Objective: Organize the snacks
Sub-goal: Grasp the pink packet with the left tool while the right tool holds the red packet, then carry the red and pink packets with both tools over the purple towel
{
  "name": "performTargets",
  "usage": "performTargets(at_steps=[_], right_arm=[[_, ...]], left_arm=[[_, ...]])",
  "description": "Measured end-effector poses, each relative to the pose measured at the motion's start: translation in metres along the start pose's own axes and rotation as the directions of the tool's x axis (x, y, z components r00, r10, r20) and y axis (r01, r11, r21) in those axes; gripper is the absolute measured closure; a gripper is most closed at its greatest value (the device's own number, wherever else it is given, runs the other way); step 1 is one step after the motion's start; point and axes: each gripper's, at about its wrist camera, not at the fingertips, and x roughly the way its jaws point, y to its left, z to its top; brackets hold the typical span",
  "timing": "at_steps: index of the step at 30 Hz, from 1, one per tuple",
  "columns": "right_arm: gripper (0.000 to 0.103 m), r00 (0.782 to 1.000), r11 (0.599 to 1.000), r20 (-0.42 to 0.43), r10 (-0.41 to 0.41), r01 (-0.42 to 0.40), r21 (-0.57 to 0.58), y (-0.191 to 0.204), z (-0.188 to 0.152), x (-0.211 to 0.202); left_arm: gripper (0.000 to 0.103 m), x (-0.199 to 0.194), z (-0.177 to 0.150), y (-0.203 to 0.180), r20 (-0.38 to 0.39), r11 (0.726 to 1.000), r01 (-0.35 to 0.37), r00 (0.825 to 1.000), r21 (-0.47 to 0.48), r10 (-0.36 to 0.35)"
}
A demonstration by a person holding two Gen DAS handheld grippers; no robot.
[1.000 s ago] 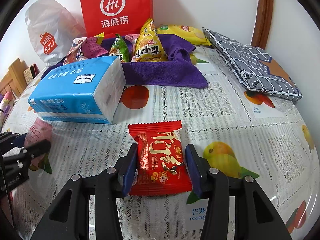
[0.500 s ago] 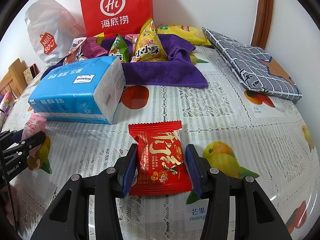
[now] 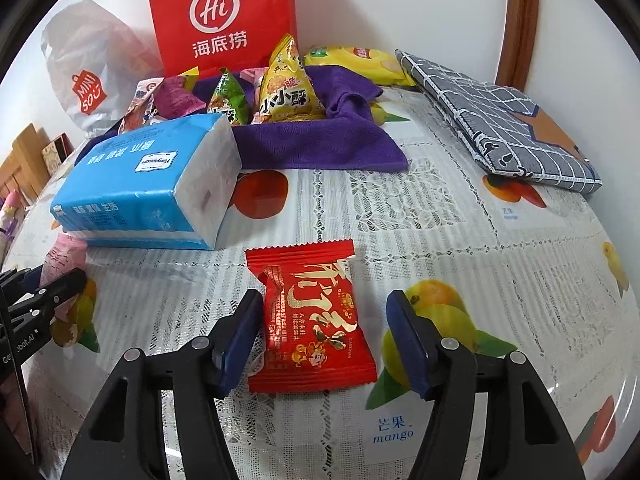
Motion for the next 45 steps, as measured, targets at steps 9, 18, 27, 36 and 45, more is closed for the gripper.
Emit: performTargets(at_steps=[9, 18, 27, 36, 45], right_arm=[[0.061, 0.999, 0.999, 0.015, 0.034, -0.034, 0.002, -0.002, -0.001, -0.003], [0.062, 0.997, 0.996, 0.014, 0.074, -0.075, 0.039, -0.004, 0.002, -0.013], [0.062, 0.988, 0.995, 0.127, 0.088, -0.083, -0.047, 0.016, 0.041, -0.056], [0.062, 0.965, 0.990, 0.232, 0.120, -0.098, -0.104, 0.048, 0.130, -0.087], [0.062, 0.956, 0.988, 0.260, 0.138, -0.114, -0.105, 0.069, 0.204, -0.073]], left_arm=[[0.077, -0.001, 0.001, 0.006, 0.001, 0.999, 0.018, 1.000, -0.034, -0.018], [0.077, -0.017, 0.007, 0.018, -0.011, 0.996, 0.052, 0.999, -0.078, -0.053], [0.077, -0.044, 0.044, 0.020, 0.022, 0.995, 0.076, 0.997, -0.067, -0.075], [0.077, -0.058, 0.111, 0.024, 0.037, 0.994, 0.086, 0.996, -0.065, -0.083], [0.077, -0.055, 0.181, 0.039, 0.076, 0.993, 0.063, 0.996, -0.099, -0.056]])
